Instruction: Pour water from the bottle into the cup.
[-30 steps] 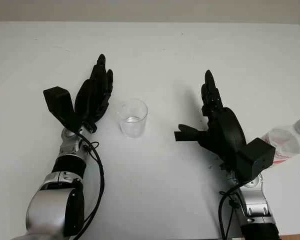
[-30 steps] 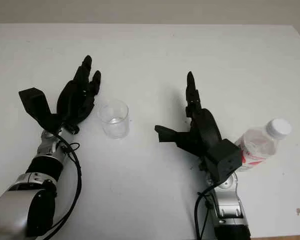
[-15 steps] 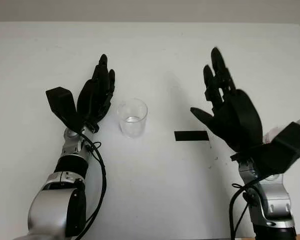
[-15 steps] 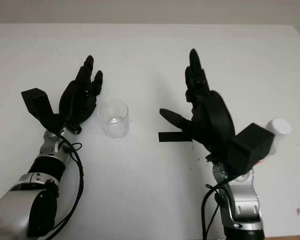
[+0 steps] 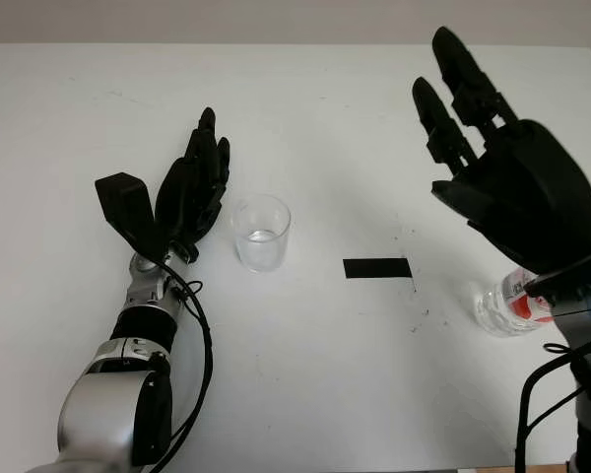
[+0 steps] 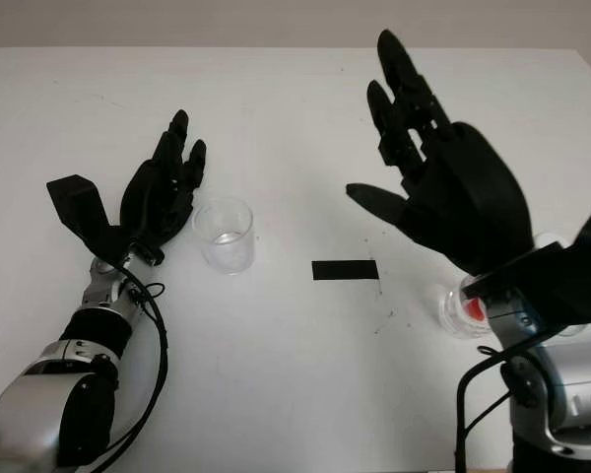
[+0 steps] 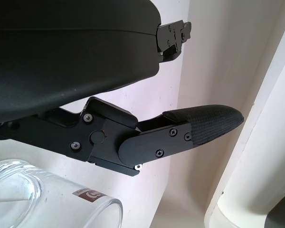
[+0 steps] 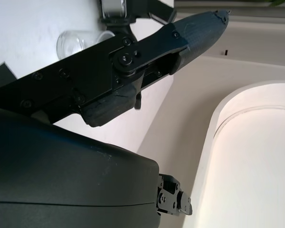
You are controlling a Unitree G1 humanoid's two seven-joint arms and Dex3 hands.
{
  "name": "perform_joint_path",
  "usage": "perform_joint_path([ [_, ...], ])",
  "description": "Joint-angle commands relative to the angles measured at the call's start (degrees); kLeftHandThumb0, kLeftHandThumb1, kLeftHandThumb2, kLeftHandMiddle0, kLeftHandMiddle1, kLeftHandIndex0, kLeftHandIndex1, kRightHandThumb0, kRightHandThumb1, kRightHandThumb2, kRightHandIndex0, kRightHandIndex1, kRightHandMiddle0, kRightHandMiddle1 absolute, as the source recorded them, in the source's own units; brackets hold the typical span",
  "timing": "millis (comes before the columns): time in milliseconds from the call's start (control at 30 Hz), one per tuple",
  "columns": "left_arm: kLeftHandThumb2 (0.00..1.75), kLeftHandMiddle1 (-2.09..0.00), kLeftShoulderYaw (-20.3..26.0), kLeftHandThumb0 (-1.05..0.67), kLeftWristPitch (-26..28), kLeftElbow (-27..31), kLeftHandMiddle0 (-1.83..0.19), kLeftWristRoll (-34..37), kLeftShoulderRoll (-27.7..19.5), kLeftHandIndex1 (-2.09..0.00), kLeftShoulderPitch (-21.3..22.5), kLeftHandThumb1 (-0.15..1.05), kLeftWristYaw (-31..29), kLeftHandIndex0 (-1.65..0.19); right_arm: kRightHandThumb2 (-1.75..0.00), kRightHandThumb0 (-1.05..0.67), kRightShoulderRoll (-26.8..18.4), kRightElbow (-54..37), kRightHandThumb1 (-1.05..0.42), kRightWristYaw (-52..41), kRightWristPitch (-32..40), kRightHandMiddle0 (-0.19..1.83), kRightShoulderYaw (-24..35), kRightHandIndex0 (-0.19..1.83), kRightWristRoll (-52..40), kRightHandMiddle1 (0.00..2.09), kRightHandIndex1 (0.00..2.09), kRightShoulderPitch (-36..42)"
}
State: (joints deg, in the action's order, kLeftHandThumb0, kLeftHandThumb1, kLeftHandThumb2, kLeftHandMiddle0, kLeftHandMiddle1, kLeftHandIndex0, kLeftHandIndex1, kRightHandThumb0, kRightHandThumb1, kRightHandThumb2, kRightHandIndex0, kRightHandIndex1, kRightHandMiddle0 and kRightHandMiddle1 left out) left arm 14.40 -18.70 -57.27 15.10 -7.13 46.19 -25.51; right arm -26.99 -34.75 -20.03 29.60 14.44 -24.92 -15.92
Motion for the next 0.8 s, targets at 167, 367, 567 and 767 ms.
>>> perform_joint_path([
  [167, 0.68, 0.0, 0.2, -0.83, 0.1, -1.4, 0.19, 0.3, 0.6, 0.0, 0.8, 1.05, -0.4, 0.19, -0.06, -1.02, -7.7, -4.9, -0.97, -2.4, 2.4, -0.19, 8.1, -0.19, -4.5, 0.0, 0.0, -0.7],
  [367, 0.67, 0.0, 0.4, -0.85, -0.1, -1.6, 0.19, 0.3, 1.0, 0.0, 0.8, 1.05, -0.2, 0.19, -0.05, -1.05, -10.4, -7.9, -0.96, -0.6, 5.1, -0.19, 15.3, -0.19, -9.5, 0.0, 0.0, 0.6],
  [567, 0.68, 0.0, 0.4, -0.85, 0.1, -1.5, 0.19, 0.1, 0.9, 0.0, 0.6, 1.05, 0.1, 0.19, -0.06, -0.98, -10.4, -11.1, -0.97, 3.7, 5.5, -0.19, 22.7, -0.19, -10.1, 0.01, 0.0, 4.2],
  [767, 0.68, 0.0, 0.7, -0.85, 0.6, -1.8, 0.19, 0.2, 0.5, 0.0, 1.0, 1.05, -0.2, 0.19, -0.06, -1.04, -10.5, -11.9, -1.01, 4.5, 4.2, -0.19, 26.8, -0.19, -8.2, 0.0, 0.0, 9.7],
])
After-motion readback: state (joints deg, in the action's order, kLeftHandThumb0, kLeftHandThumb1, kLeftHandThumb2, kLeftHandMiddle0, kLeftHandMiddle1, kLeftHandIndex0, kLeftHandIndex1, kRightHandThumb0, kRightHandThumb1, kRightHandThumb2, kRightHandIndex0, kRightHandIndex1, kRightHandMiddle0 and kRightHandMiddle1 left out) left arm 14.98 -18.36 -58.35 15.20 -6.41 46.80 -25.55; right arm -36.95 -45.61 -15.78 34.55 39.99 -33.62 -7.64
